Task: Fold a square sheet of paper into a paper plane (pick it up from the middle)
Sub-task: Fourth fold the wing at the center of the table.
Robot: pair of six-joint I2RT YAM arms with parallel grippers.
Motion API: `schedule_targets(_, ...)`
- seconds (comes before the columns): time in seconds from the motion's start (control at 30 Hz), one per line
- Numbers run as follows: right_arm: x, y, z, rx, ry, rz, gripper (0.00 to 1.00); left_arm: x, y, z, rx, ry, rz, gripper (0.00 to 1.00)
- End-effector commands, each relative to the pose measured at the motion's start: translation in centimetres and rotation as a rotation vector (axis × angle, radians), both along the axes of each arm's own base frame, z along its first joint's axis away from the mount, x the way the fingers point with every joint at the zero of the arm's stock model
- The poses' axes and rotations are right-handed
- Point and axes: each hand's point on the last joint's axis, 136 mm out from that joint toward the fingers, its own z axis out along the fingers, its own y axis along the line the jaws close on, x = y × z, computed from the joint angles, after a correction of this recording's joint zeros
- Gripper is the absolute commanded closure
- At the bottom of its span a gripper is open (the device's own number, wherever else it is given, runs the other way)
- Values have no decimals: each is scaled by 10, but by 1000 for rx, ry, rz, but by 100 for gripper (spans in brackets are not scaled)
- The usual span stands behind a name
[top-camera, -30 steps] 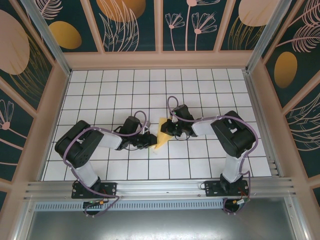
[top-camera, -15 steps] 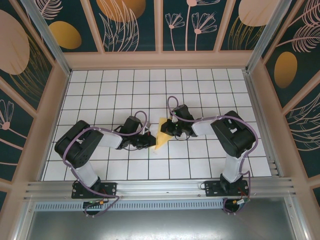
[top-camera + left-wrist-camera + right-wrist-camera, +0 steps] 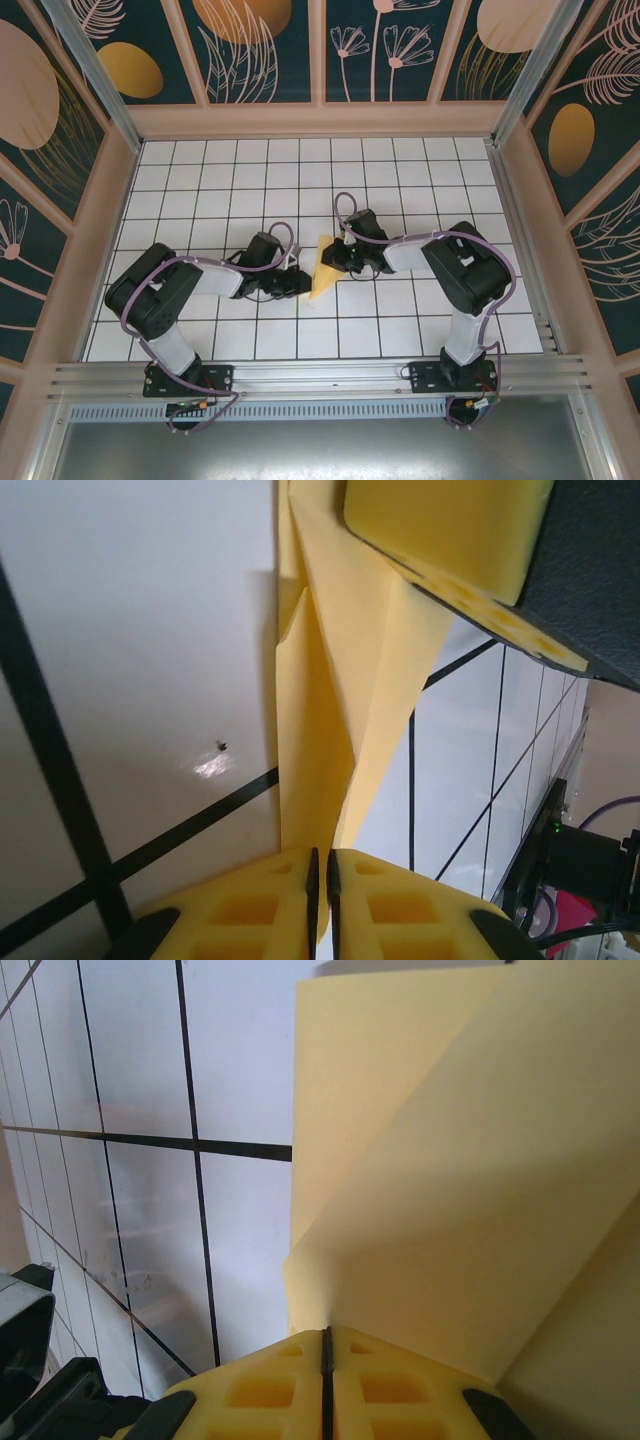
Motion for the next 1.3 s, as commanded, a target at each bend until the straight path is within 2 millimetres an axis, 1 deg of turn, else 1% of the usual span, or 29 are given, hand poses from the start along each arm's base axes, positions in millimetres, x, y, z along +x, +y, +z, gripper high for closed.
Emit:
schedule_targets(0.0,-2,-14,-23,-85,37,-27,90,-13,19,-20,103,65,3,87)
schedule_targets(0.17,-2,-14,-24,-84,39,-29,90,-10,20,-22,119,61,11,94)
schedule_targets(0.23,-3,-14,-24,-85,40,-29,90,-11,24,-27,149,66,20,97)
schedule_targets(0.4,-3,-14,-25,-90,42,-29,90,-15,32,-34,198,81,22,98)
schedule_targets(0.43,-2,-14,-25,-89,41,-29,90,-16,35,-36,218,85,26,97)
schedule_targets(0.5,-3,-15,-25,-93,42,-28,90,-17,41,-39,255,94,36,92)
schedule_targets(0.57,-4,-16,-27,-99,47,-32,90,-16,39,-28,226,70,42,90)
schedule_targets(0.67,-3,-16,-29,-101,49,-33,91,-9,30,-3,159,22,47,82)
schedule_targets(0.8,-4,-16,-30,-99,53,-34,91,6,19,33,89,-57,56,82)
schedule_targets(0.87,-3,-16,-29,-97,50,-35,91,11,13,46,54,-85,49,83)
schedule_targets(0.97,-4,-17,-29,-102,52,-34,91,16,-3,63,-40,-101,19,86)
schedule_targets(1.03,-4,-16,-29,-101,48,-34,91,19,-9,66,-69,-102,9,86)
schedule_targets(1.1,-4,-16,-29,-101,50,-33,91,23,-15,64,-80,-96,0,86)
schedule_targets(1.2,-5,-16,-30,-100,53,-31,91,29,-21,57,-81,-80,-9,87)
schedule_targets(1.27,-4,-16,-30,-101,54,-34,91,30,-23,51,-71,-65,-13,87)
